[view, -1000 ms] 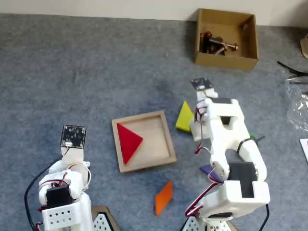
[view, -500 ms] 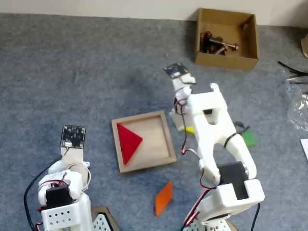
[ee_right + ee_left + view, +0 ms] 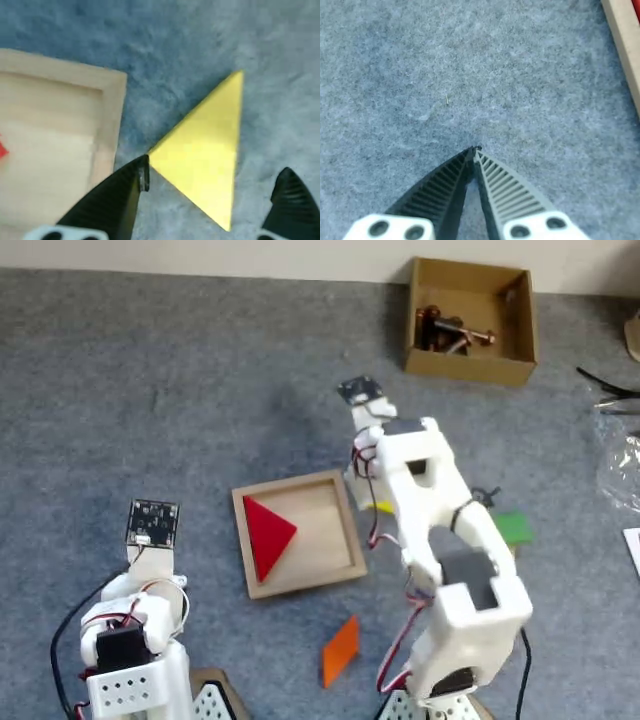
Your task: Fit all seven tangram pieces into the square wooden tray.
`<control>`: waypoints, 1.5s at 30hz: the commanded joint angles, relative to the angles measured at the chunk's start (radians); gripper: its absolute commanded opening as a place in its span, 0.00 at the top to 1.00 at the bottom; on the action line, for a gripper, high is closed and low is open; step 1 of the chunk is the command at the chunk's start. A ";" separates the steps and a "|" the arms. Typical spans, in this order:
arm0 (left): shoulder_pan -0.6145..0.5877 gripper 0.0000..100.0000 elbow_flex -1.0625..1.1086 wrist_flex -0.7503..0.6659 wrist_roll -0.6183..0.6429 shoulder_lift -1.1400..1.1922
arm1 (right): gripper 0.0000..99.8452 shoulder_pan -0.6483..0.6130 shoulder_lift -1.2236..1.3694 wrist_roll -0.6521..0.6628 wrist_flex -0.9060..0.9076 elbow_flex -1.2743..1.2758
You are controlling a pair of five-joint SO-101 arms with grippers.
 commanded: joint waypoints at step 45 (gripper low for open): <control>-0.016 0.99 0.019 0.005 0.005 -0.005 | 0.64 -0.007 0.116 0.040 0.016 -0.127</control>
